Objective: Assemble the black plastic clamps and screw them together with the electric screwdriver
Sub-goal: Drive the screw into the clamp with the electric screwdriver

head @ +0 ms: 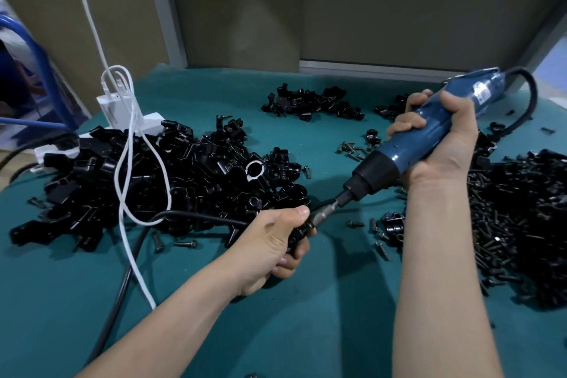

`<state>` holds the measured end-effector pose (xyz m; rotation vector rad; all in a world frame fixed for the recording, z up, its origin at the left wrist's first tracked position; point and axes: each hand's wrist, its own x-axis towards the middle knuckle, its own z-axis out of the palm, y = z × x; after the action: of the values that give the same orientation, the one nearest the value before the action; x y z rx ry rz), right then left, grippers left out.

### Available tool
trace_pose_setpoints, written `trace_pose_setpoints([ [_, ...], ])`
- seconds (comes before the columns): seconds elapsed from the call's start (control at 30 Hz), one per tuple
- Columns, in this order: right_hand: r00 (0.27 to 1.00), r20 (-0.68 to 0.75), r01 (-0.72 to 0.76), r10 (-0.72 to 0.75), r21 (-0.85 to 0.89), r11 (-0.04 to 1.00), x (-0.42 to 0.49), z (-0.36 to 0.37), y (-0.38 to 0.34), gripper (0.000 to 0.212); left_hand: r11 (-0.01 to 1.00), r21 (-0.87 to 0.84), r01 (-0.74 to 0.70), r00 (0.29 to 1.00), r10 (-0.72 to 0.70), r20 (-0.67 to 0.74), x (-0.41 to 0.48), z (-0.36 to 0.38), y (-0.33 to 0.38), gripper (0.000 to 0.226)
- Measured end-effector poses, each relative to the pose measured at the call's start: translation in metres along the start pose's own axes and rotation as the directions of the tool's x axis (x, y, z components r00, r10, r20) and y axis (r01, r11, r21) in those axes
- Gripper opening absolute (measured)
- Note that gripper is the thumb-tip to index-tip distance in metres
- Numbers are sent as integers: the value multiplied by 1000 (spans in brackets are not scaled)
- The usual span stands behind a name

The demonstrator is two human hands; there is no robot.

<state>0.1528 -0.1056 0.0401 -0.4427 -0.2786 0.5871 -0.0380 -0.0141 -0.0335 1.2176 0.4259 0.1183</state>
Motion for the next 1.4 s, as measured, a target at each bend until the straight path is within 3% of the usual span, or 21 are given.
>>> trace_pose_setpoints([
  [0.27, 997, 80, 9, -9, -9, 1000, -2, 3, 1, 9, 998, 64, 18, 1000, -20, 19, -1, -1, 0, 42],
  [1.4, 996, 87, 29, -25, -37, 999, -3, 11, 9, 8, 999, -14, -42, 999, 42, -34, 2, -2, -4, 47],
])
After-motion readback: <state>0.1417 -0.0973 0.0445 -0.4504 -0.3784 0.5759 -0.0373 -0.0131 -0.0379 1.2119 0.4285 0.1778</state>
